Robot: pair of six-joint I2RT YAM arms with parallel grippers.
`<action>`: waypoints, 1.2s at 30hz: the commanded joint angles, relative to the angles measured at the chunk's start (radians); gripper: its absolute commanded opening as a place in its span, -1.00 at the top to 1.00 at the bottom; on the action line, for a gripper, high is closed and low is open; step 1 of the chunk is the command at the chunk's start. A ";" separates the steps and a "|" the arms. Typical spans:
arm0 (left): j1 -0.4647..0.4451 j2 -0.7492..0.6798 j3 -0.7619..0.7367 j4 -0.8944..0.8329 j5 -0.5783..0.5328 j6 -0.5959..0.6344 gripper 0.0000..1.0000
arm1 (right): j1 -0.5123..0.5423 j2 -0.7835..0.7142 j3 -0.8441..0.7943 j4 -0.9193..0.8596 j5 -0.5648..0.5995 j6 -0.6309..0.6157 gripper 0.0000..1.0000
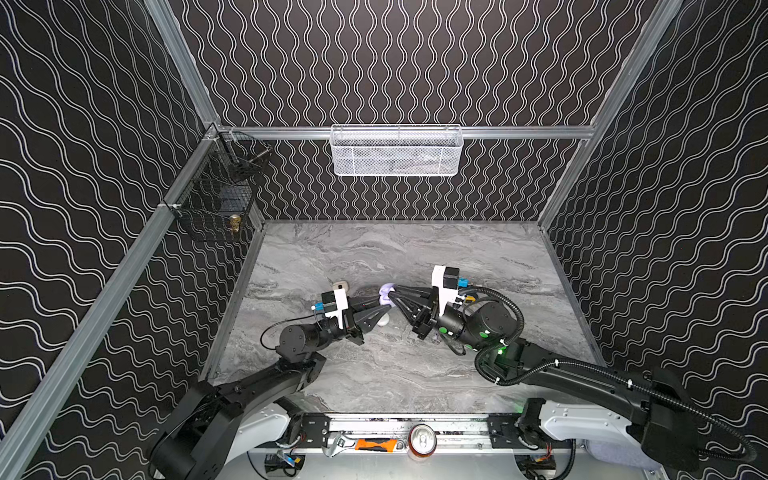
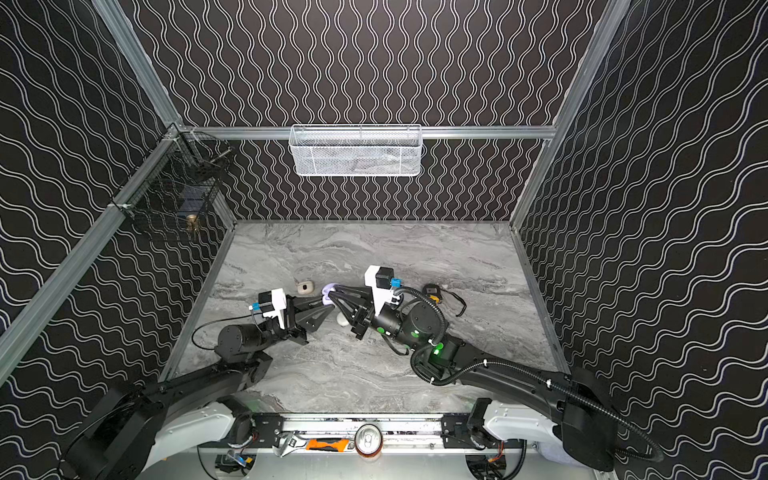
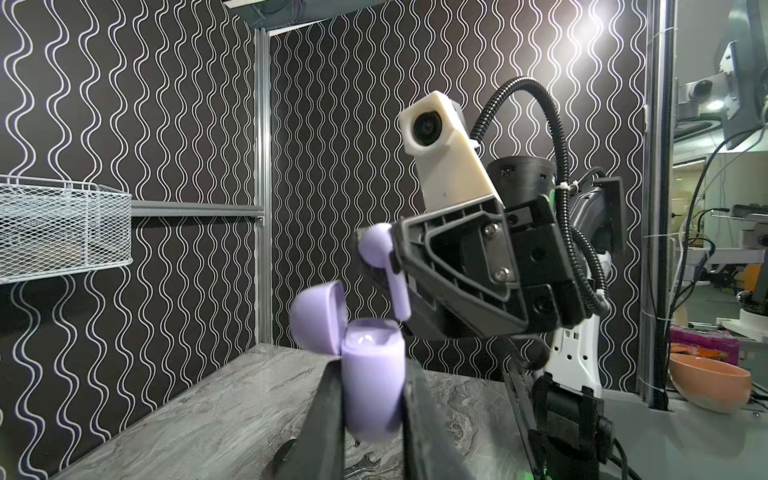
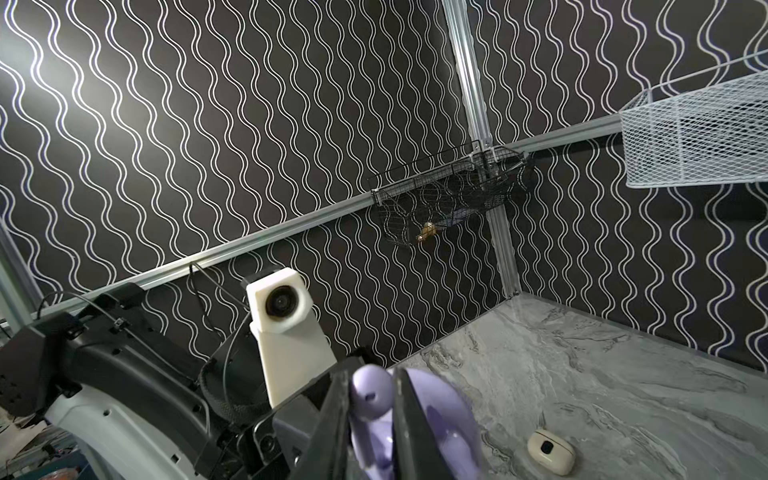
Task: Insert the wireless bluetooth earbuds into the charging case
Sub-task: 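Lower the lavender earbud into the open case held by the left gripper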
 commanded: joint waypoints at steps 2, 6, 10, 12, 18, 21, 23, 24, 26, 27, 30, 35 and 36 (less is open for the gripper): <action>0.000 -0.009 0.009 0.008 0.007 0.003 1.00 | 0.005 0.014 0.008 0.057 0.020 -0.009 0.76; -0.001 -0.010 0.012 0.010 0.006 0.001 1.00 | 0.017 0.026 0.011 0.057 0.040 -0.025 0.76; 0.000 -0.016 0.010 0.006 0.000 0.003 1.00 | 0.033 0.037 0.012 0.061 0.056 -0.037 0.77; -0.001 -0.021 0.010 0.001 -0.002 0.005 1.00 | 0.042 0.042 0.013 0.055 0.071 -0.047 0.77; 0.000 -0.047 0.008 -0.022 -0.006 0.021 1.00 | 0.049 0.036 0.000 0.038 0.129 -0.067 0.78; 0.000 -0.049 0.004 -0.018 -0.005 0.022 1.00 | 0.049 0.032 0.000 0.026 0.161 -0.068 0.78; -0.001 -0.048 0.002 -0.008 -0.001 0.020 1.00 | 0.049 0.034 0.004 0.025 0.169 -0.066 0.79; 0.000 -0.045 0.001 -0.002 -0.001 0.017 1.00 | 0.049 0.035 0.006 0.024 0.167 -0.066 0.80; 0.000 -0.046 0.000 0.001 -0.001 0.016 1.00 | 0.048 0.042 0.015 0.017 0.156 -0.063 0.80; -0.001 -0.047 0.001 -0.001 0.000 0.016 1.00 | 0.050 0.046 0.019 0.014 0.150 -0.061 0.80; 0.000 -0.049 0.001 -0.008 -0.006 0.020 1.00 | 0.057 0.059 0.020 0.015 0.145 -0.055 0.81; 0.001 -0.063 0.002 -0.029 -0.013 0.029 1.00 | 0.075 0.057 0.005 0.018 0.165 -0.059 0.81; 0.001 -0.066 0.003 -0.032 -0.014 0.028 1.00 | 0.079 0.056 0.003 0.011 0.175 -0.063 0.81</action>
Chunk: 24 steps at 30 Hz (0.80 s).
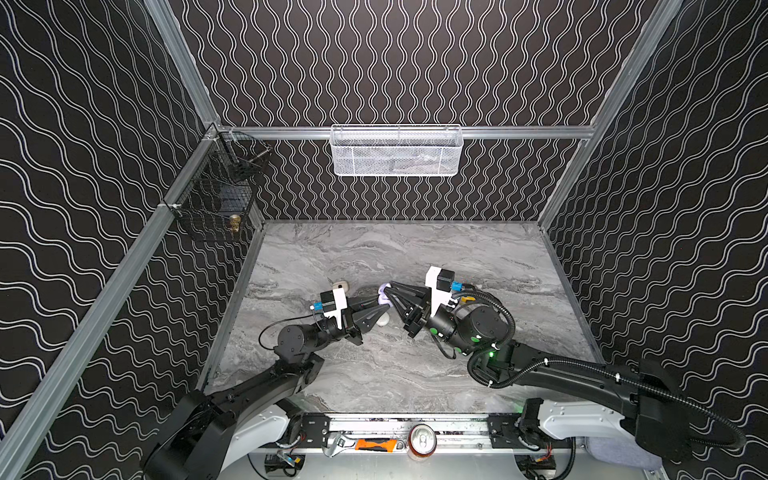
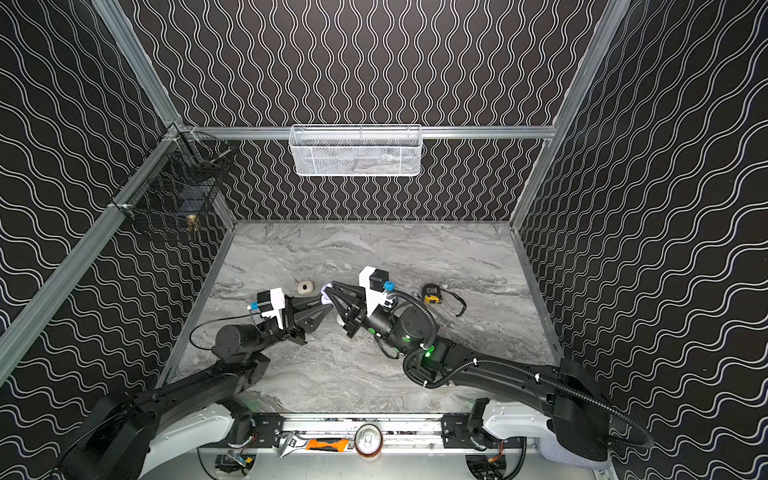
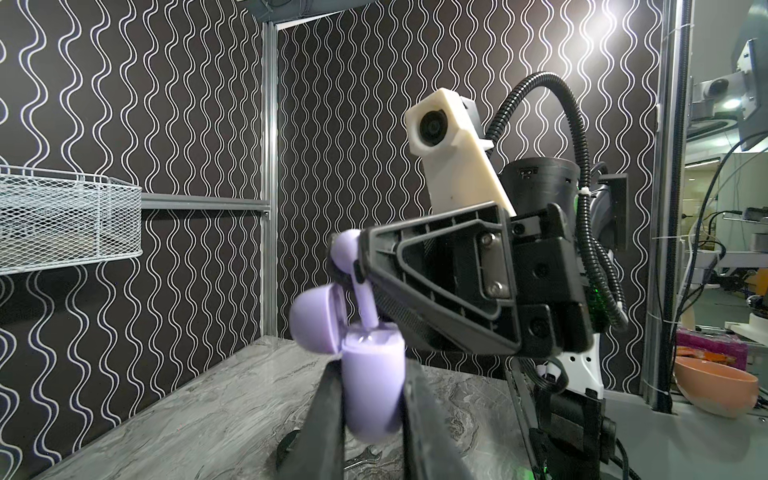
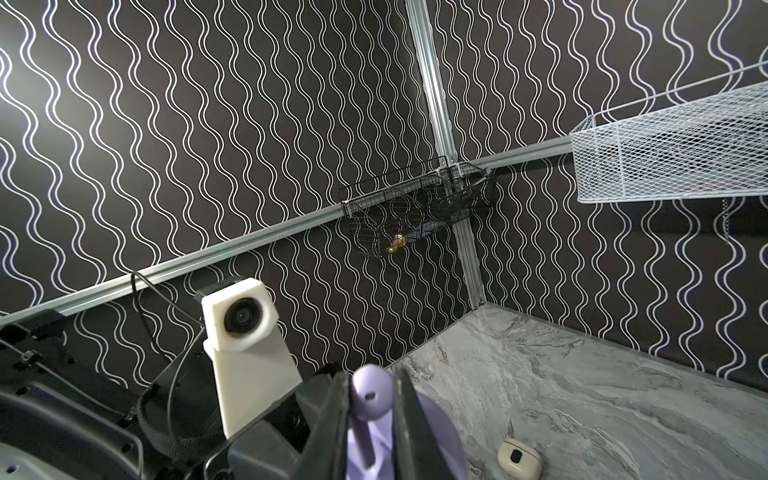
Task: Insert the wireless bluetooth earbuds into the charging case
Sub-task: 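Lower the lavender earbud into the open case held by the left gripper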
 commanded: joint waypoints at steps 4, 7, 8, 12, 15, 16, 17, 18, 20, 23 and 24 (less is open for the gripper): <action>-0.001 -0.024 0.004 0.035 -0.002 0.027 1.00 | 0.017 -0.010 -0.026 -0.044 0.042 -0.015 0.81; -0.001 -0.028 0.002 0.031 -0.005 0.027 1.00 | 0.026 -0.012 -0.035 -0.051 0.060 -0.024 0.81; -0.002 -0.030 0.004 0.031 -0.006 0.026 1.00 | 0.033 -0.012 -0.035 -0.055 0.065 -0.028 0.82; -0.002 -0.032 0.004 0.033 -0.012 0.025 1.00 | 0.050 -0.008 -0.038 -0.057 0.076 -0.038 0.82; -0.001 -0.039 0.002 0.031 -0.017 0.027 1.00 | 0.061 -0.003 -0.037 -0.062 0.089 -0.041 0.81; -0.002 -0.042 0.002 0.032 -0.018 0.027 1.00 | 0.065 -0.003 -0.039 -0.064 0.095 -0.043 0.81; -0.001 -0.044 -0.001 0.034 -0.017 0.027 1.00 | 0.069 -0.004 -0.042 -0.064 0.104 -0.044 0.81; -0.001 -0.045 -0.003 0.035 -0.020 0.029 1.00 | 0.071 -0.005 -0.046 -0.064 0.110 -0.044 0.81; -0.001 -0.048 -0.009 0.039 -0.023 0.033 1.00 | 0.076 -0.011 -0.053 -0.063 0.120 -0.044 0.80; 0.000 -0.047 -0.015 0.056 -0.027 0.034 1.00 | 0.080 -0.016 -0.055 -0.070 0.124 -0.045 0.79; -0.002 -0.044 -0.017 0.067 -0.026 0.033 1.00 | 0.082 -0.017 -0.055 -0.073 0.124 -0.047 0.77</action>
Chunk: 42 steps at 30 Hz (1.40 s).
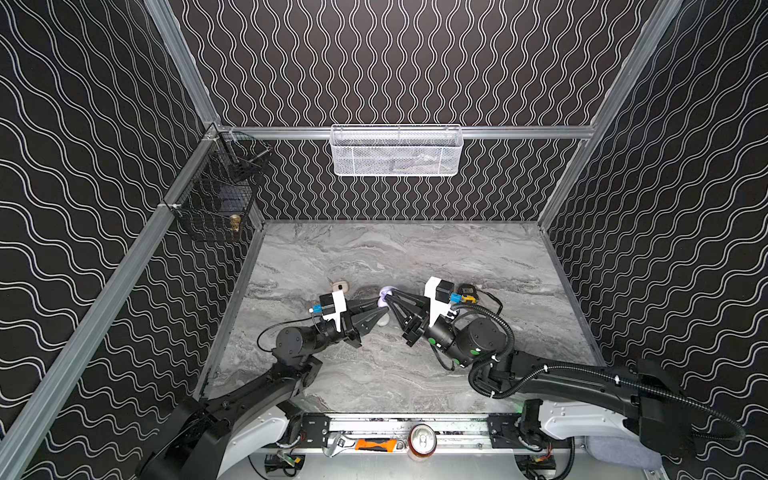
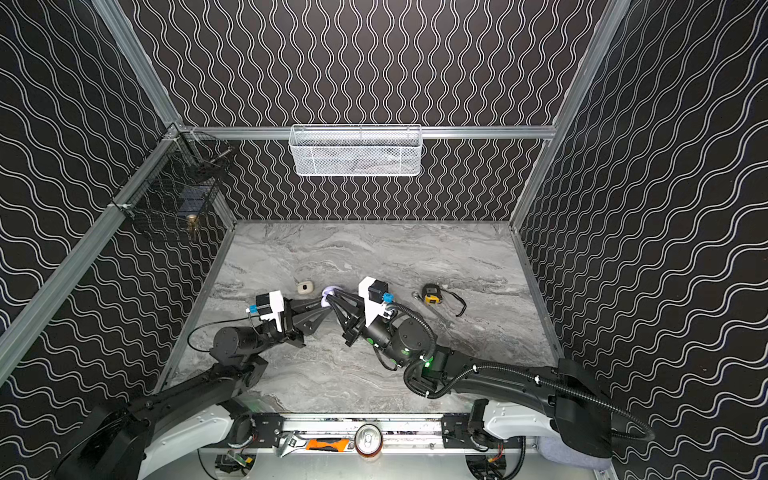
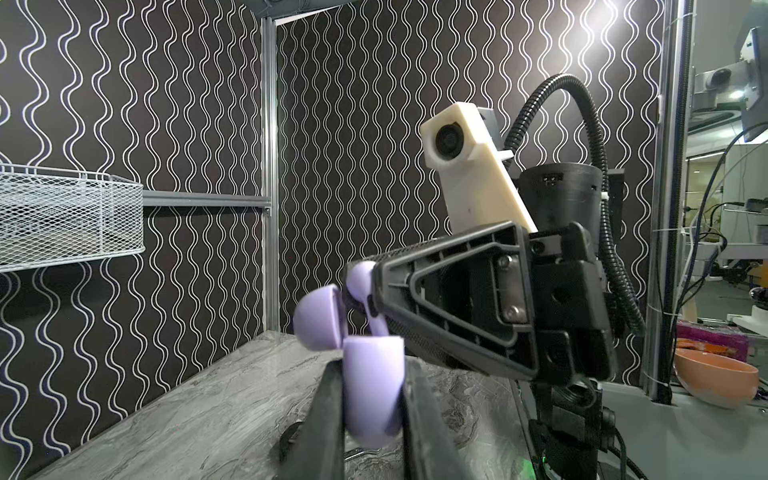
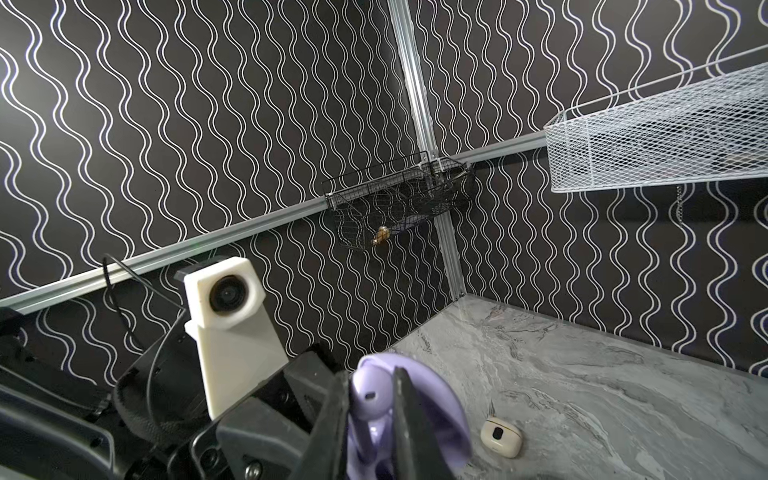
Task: Insert the wireless bluetooth earbuds into the charging case
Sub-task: 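Lower the lavender earbud into the open case held by the left gripper, then open the right gripper to release the earbud inside the case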
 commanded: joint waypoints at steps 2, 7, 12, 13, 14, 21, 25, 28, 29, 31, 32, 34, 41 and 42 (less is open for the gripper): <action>0.000 0.006 -0.009 0.140 -0.028 0.008 1.00 | 0.011 -0.002 -0.005 -0.087 -0.012 -0.009 0.70; 0.000 0.014 -0.010 0.148 -0.025 0.010 1.00 | 0.016 -0.016 0.004 -0.096 0.000 -0.018 0.45; -0.001 0.006 -0.015 0.146 -0.024 0.022 1.00 | 0.018 -0.027 0.016 -0.112 0.010 -0.029 0.37; -0.001 0.005 -0.015 0.143 -0.025 0.023 1.00 | 0.019 -0.030 0.018 -0.112 0.013 -0.031 0.36; -0.001 0.005 -0.015 0.142 -0.025 0.024 1.00 | 0.019 -0.031 0.018 -0.113 0.015 -0.032 0.36; -0.001 0.008 -0.021 0.153 -0.019 0.029 1.00 | 0.020 -0.055 0.024 -0.136 0.027 -0.035 0.12; -0.001 0.012 -0.020 0.154 -0.016 0.033 1.00 | 0.023 -0.070 0.033 -0.154 0.011 -0.037 0.07; -0.001 0.009 -0.020 0.139 -0.018 0.046 1.00 | 0.026 -0.063 0.067 -0.197 0.010 -0.032 0.06; 0.000 0.008 -0.021 0.132 -0.021 0.051 1.00 | 0.027 -0.061 0.080 -0.212 0.010 -0.030 0.06; -0.001 0.006 -0.028 0.119 -0.028 0.065 1.00 | 0.035 -0.062 0.108 -0.250 -0.004 -0.029 0.06; -0.001 0.003 -0.030 0.109 -0.033 0.074 1.00 | 0.039 -0.066 0.120 -0.266 -0.011 -0.032 0.05; -0.001 -0.004 -0.032 0.070 -0.040 0.106 1.00 | 0.052 -0.071 0.153 -0.320 -0.018 -0.037 0.02; -0.001 -0.019 -0.048 0.006 -0.040 0.175 1.00 | 0.080 -0.128 0.228 -0.549 0.117 -0.007 0.11; -0.001 -0.023 -0.051 -0.004 -0.035 0.184 1.00 | 0.081 -0.138 0.239 -0.599 0.138 0.006 0.20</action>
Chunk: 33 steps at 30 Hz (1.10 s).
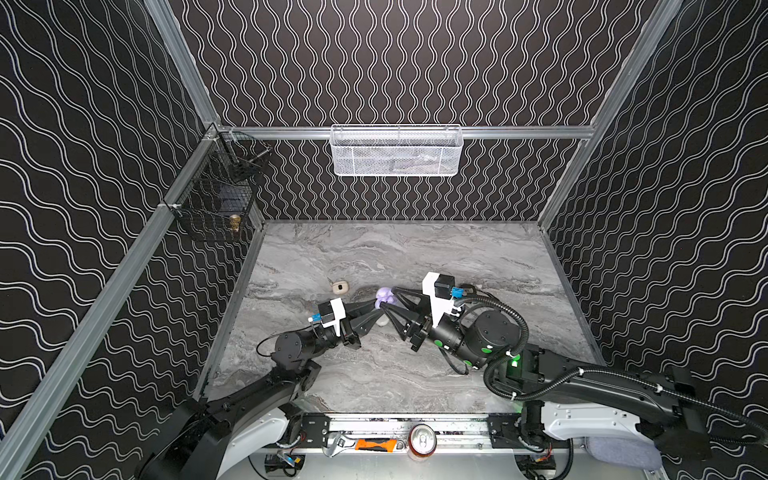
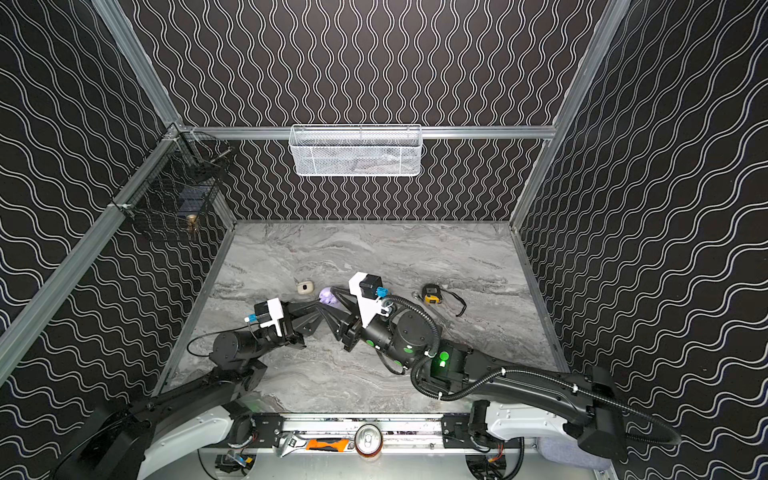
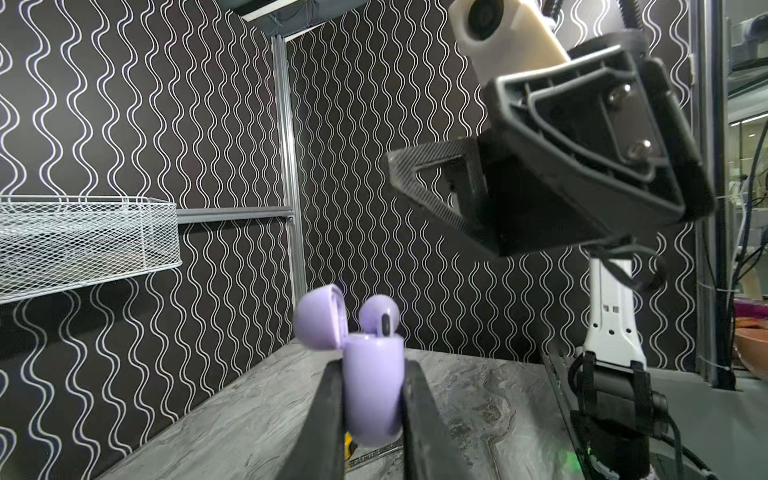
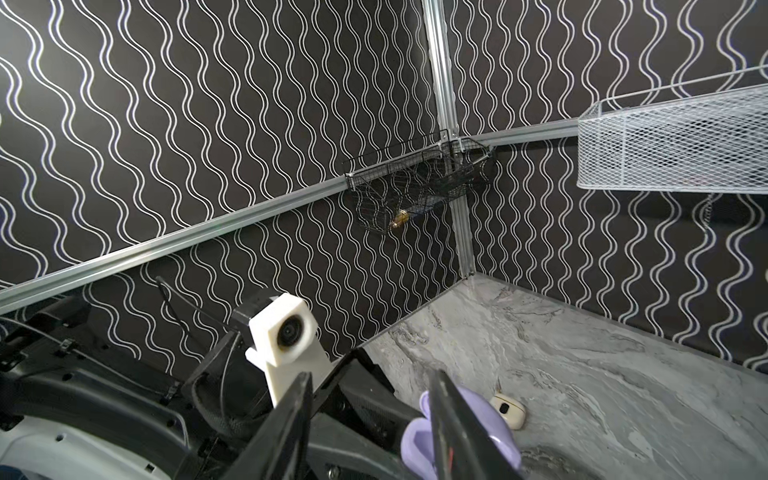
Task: Insert the wireless bluetooth earbuds into the charging case
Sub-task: 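Open the right gripper to release the earbud inside the case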
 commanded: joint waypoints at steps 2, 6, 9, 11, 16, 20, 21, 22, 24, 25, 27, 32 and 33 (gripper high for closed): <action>0.000 -0.018 -0.014 -0.023 -0.001 0.076 1.00 | 0.002 -0.028 0.043 -0.242 0.126 0.072 0.36; -0.002 -0.048 -0.020 -0.095 -0.009 0.146 1.00 | 0.001 0.007 0.096 -0.449 0.193 0.201 0.55; -0.001 -0.074 -0.019 -0.150 -0.001 0.188 1.00 | 0.000 0.053 0.173 -0.572 0.219 0.265 0.64; -0.004 -0.086 -0.022 -0.170 0.005 0.208 1.00 | 0.001 0.076 0.205 -0.637 0.252 0.293 0.68; -0.008 -0.083 -0.027 -0.171 0.011 0.230 1.00 | 0.000 0.075 0.210 -0.664 0.271 0.312 0.70; -0.010 -0.083 -0.024 -0.189 0.027 0.243 1.00 | -0.003 0.092 0.236 -0.722 0.274 0.320 0.70; -0.010 -0.083 -0.022 -0.194 0.031 0.249 1.00 | -0.003 0.101 0.246 -0.736 0.271 0.319 0.70; -0.012 -0.083 -0.021 -0.192 0.031 0.250 1.00 | -0.004 0.108 0.253 -0.747 0.269 0.321 0.71; -0.014 -0.080 -0.022 -0.188 0.036 0.252 1.00 | -0.007 0.120 0.262 -0.763 0.272 0.325 0.71; -0.014 -0.079 -0.021 -0.190 0.039 0.253 1.00 | -0.009 0.122 0.259 -0.763 0.275 0.326 0.71; -0.015 -0.080 -0.021 -0.188 0.046 0.253 1.00 | -0.016 0.126 0.255 -0.757 0.260 0.322 0.72; -0.017 -0.078 -0.017 -0.194 0.055 0.257 1.00 | -0.021 0.138 0.266 -0.750 0.235 0.308 0.74; -0.018 -0.079 -0.014 -0.203 0.056 0.260 1.00 | -0.021 0.139 0.268 -0.744 0.222 0.301 0.75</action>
